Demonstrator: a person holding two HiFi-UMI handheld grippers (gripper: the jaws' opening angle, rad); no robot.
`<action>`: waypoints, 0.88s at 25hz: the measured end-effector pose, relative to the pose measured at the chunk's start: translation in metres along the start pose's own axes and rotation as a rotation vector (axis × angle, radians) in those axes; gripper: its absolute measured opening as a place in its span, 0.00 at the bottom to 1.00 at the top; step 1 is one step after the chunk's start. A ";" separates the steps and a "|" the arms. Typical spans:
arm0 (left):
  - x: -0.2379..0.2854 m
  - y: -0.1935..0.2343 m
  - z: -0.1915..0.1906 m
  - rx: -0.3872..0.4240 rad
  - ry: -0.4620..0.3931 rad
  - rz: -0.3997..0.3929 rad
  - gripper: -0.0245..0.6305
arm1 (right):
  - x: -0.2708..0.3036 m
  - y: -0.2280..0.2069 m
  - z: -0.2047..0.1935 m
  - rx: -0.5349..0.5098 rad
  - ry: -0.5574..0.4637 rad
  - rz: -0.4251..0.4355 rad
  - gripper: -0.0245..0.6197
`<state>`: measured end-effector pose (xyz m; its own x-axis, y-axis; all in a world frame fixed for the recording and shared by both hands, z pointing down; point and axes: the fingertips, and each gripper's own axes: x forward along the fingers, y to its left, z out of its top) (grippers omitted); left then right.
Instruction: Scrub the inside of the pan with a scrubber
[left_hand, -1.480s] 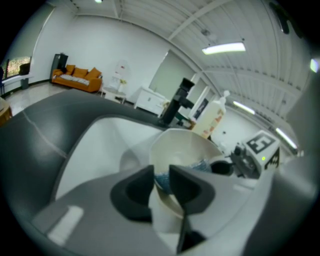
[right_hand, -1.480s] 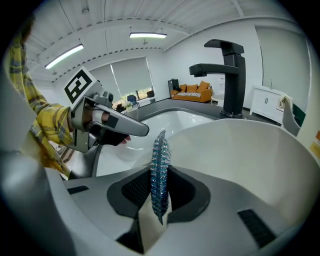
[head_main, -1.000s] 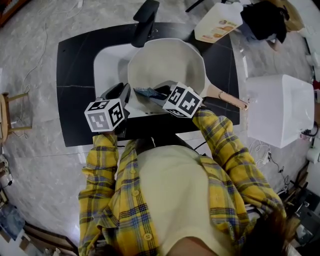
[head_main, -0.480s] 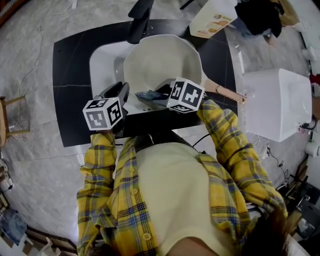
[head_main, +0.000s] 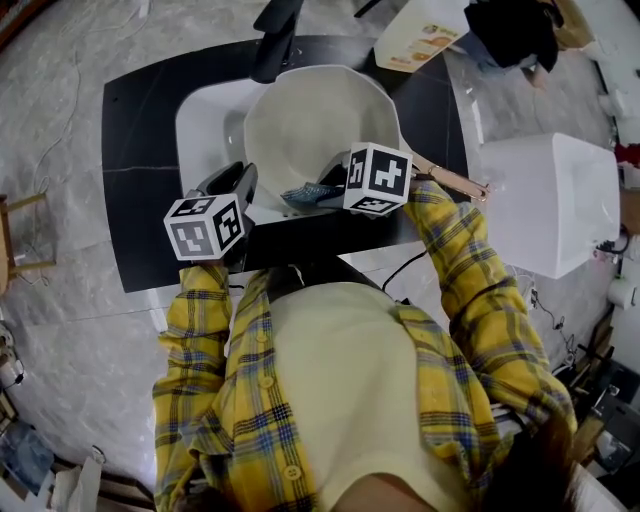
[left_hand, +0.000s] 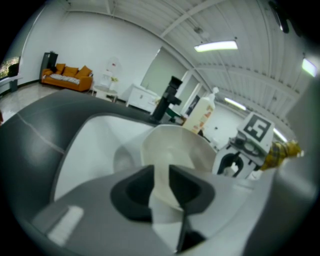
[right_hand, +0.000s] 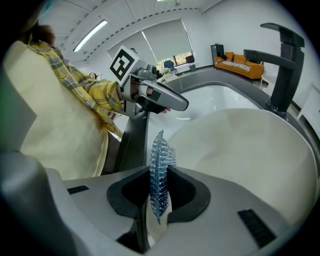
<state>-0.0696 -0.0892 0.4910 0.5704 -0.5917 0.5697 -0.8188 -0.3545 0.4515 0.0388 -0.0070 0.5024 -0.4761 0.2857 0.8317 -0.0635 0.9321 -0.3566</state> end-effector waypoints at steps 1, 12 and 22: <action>0.000 0.000 0.000 -0.001 -0.001 0.001 0.18 | -0.001 0.001 -0.001 -0.006 0.018 0.011 0.17; -0.003 -0.004 0.002 0.013 -0.011 -0.003 0.18 | -0.017 0.011 -0.019 -0.061 0.217 0.097 0.17; -0.001 -0.009 0.000 0.018 -0.003 -0.016 0.18 | -0.031 0.011 -0.032 -0.076 0.351 0.134 0.17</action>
<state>-0.0628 -0.0858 0.4862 0.5832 -0.5882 0.5602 -0.8106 -0.3771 0.4480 0.0813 0.0016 0.4858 -0.1461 0.4530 0.8795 0.0504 0.8913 -0.4507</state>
